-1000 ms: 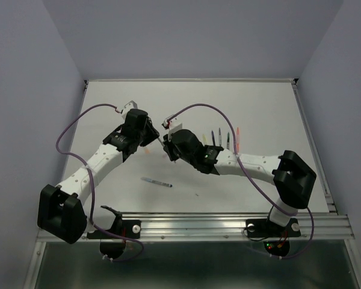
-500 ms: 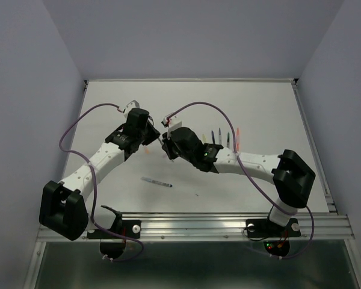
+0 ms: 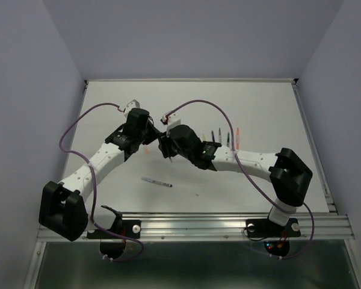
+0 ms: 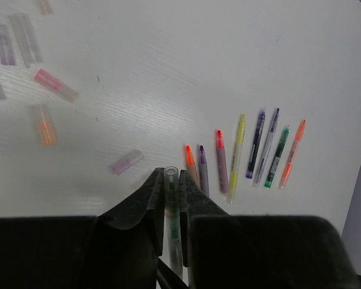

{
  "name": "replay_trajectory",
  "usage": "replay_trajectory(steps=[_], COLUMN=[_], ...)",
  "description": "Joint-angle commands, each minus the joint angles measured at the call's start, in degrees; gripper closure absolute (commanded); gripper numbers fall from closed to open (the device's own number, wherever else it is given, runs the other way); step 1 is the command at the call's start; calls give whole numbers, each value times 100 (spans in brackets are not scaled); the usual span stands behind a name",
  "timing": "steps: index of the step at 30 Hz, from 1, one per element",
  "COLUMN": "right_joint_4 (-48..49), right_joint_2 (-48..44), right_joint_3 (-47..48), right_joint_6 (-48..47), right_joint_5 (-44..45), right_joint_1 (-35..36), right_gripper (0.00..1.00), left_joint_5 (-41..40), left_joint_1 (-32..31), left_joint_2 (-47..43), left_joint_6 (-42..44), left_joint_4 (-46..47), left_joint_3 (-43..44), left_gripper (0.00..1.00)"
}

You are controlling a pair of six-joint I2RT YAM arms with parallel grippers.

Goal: Open the pen caps

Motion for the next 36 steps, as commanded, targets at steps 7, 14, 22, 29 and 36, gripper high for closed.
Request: replay_trajectory(steps=[7, 14, 22, 29, 36], right_joint_4=[205, 214, -15, 12, -191], right_joint_2=[205, -268, -1095, -1816, -1395], right_joint_3=[381, -242, -1883, -2590, -2090], right_joint_6=[-257, -257, 533, 1008, 755], right_joint_5=[-105, -403, -1168, -1091, -457], right_joint_1=[-36, -36, 77, 192, -562], right_gripper=[77, 99, 99, 99, 99], left_joint_5=[-28, -555, -319, -65, 86], left_joint_1=[-44, 0, 966, 1195, 1195], left_joint_2=[-252, 125, 1302, 1839, 1769], left_joint_6=[68, 112, 358, 472, 789], left_joint_4=[267, 495, 636, 645, 303], left_joint_3=[14, 357, 1525, 2124, 1432], left_gripper=[100, 100, 100, 100, 100])
